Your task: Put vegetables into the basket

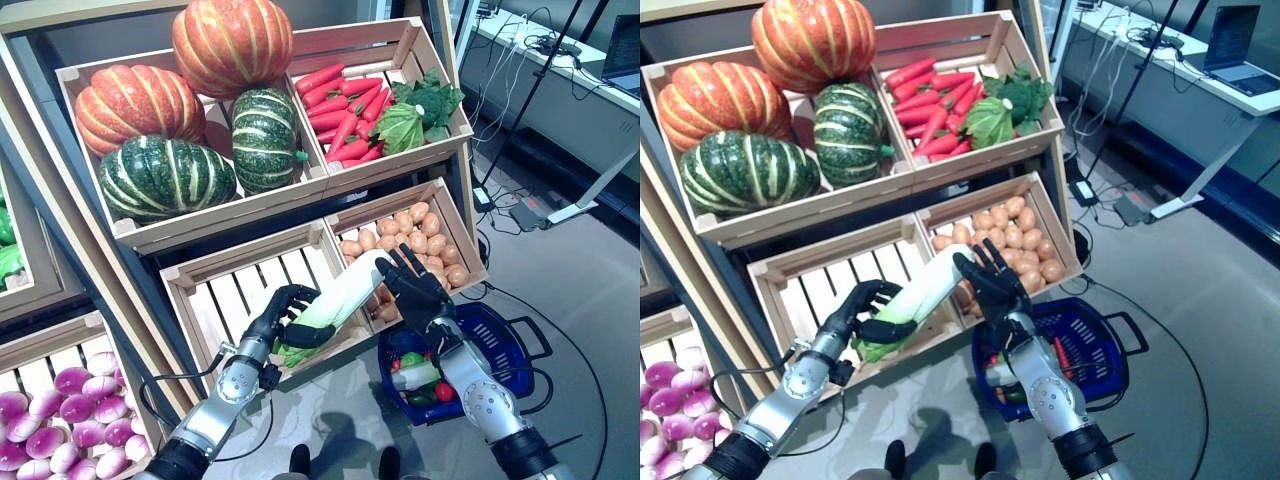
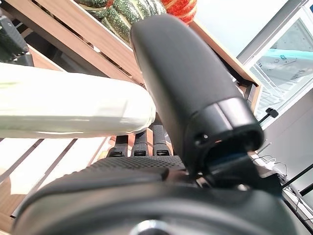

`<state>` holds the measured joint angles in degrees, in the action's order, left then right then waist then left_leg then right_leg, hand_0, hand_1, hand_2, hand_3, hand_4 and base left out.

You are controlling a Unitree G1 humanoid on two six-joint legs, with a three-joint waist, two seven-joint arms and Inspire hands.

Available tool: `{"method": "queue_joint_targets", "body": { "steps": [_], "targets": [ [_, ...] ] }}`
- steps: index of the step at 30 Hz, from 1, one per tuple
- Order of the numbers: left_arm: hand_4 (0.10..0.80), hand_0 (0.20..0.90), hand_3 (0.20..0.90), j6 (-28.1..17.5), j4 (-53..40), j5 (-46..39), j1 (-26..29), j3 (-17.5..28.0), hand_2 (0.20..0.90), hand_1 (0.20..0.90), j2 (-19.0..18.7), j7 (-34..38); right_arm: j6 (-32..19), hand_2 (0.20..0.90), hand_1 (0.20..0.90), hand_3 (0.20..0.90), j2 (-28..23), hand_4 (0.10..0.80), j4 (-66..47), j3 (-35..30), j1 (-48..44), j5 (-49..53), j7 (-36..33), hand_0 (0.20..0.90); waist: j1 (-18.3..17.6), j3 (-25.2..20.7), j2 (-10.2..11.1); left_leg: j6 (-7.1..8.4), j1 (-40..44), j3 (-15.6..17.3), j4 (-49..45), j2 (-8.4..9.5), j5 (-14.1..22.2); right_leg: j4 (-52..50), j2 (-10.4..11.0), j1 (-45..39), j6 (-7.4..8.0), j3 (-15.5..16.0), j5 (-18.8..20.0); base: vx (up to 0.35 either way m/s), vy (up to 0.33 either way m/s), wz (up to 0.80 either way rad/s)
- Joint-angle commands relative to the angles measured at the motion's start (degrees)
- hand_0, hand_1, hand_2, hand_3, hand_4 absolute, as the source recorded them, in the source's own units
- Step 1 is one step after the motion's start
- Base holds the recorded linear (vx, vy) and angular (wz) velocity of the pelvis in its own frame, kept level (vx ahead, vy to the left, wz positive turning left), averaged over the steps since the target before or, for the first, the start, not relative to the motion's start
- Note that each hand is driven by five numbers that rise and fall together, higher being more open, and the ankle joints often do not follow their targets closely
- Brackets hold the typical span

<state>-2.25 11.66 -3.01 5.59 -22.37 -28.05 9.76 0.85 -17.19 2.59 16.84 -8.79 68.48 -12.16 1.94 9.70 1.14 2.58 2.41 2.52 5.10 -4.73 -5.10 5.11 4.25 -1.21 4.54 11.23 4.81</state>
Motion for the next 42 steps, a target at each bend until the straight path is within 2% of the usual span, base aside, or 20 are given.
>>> {"method": "queue_joint_targets", "body": {
  "steps": [1, 5, 13, 21, 25, 33, 42],
  "targets": [
    [0.4, 0.3, 0.3, -8.0, -4.4, 0.4, 9.0, -4.2, 0.3, 0.3, -1.2, -2.1, -3.2, 0.9, 0.9, 0.9, 3.1, 0.8, -2.7, 0.1, -8.9, 4.0, 7.7, 0.9, 0.9, -4.8, 1.1, 1.89, 0.6, 0.1, -0.1, -1.02, 3.6, -0.1, 4.7, -2.8, 3.99, 1.5, -0.1, 0.0, 0.0, 0.0],
    [0.4, 0.3, 0.3, -8.4, -4.6, 1.2, 9.1, -4.4, 0.3, 0.3, -1.4, -1.8, -1.7, 0.9, 0.9, 0.9, 3.2, 0.8, -2.7, 0.8, -8.6, 3.3, 8.5, 0.9, 0.9, -4.9, 1.1, 1.86, 0.5, 0.0, -0.1, -0.98, 3.7, -0.1, 4.7, -2.8, 4.03, 1.4, -0.2, 0.0, 0.0, 0.0],
    [0.4, 0.3, 0.3, -9.2, -4.4, 2.3, 9.1, -3.8, 0.3, 0.3, -1.3, 3.4, -3.7, 0.9, 0.9, 0.9, 3.2, 0.8, -1.6, 0.5, -9.2, 0.9, 4.9, 0.9, 1.0, -4.8, 1.3, 1.9, 0.7, -0.1, -0.1, -0.99, 3.7, -0.1, 4.7, -2.9, 4.04, 1.3, -0.2, 0.0, 0.0, 0.0],
    [0.4, 0.3, 0.3, -11.6, -5.8, 5.6, 9.6, -3.8, 0.3, 0.3, -1.9, 4.2, -1.3, 0.9, 0.9, 0.9, 3.2, 0.8, -0.8, 0.7, -9.4, 1.6, 4.0, 0.9, 1.0, -4.7, 1.4, 1.8, 0.9, -0.2, -0.1, -0.9, 3.9, -0.1, 4.8, -3.1, 4.0, 1.2, -0.2, 0.0, 0.0, 0.0],
    [0.4, 0.3, 0.3, -12.5, -6.0, 7.3, 10.2, -4.4, 0.3, 0.3, -2.1, 3.5, 1.9, 0.9, 0.9, 0.9, 3.4, 0.8, 0.4, 1.6, -9.8, 1.4, 5.3, 0.9, 1.1, -4.7, 1.5, 1.86, 0.9, -0.2, -0.1, -0.89, 3.9, -0.1, 4.9, -3.1, 3.99, 1.2, -0.2, 0.0, 0.0, 0.0],
    [0.4, 0.3, 0.3, -12.6, -6.2, 6.3, 9.8, -4.9, 0.3, 0.3, -2.8, 1.1, 13.3, 0.9, 0.9, 0.9, 1.8, 0.8, 1.4, 4.6, -9.0, 2.2, 12.8, 0.9, 1.1, -5.0, 1.8, 1.98, 1.1, -0.1, -0.1, -1.01, 3.9, -0.1, 4.9, -3.2, 4.1, 1.1, -0.3, 0.0, 0.0, 0.0],
    [0.4, 0.3, 0.3, -13.0, -6.0, 6.8, 9.3, -4.6, 0.3, 0.3, -2.8, 1.1, 16.3, 0.9, 0.9, 0.9, 1.2, 0.8, 1.8, 6.5, -8.6, 2.5, 18.2, 0.9, 1.3, -5.0, 2.2, 2.28, 1.0, -0.2, -0.1, -1.31, 3.7, -0.1, 4.8, -3.2, 4.26, 1.2, -0.2, 0.0, 0.0, 0.0]
  ]
}}
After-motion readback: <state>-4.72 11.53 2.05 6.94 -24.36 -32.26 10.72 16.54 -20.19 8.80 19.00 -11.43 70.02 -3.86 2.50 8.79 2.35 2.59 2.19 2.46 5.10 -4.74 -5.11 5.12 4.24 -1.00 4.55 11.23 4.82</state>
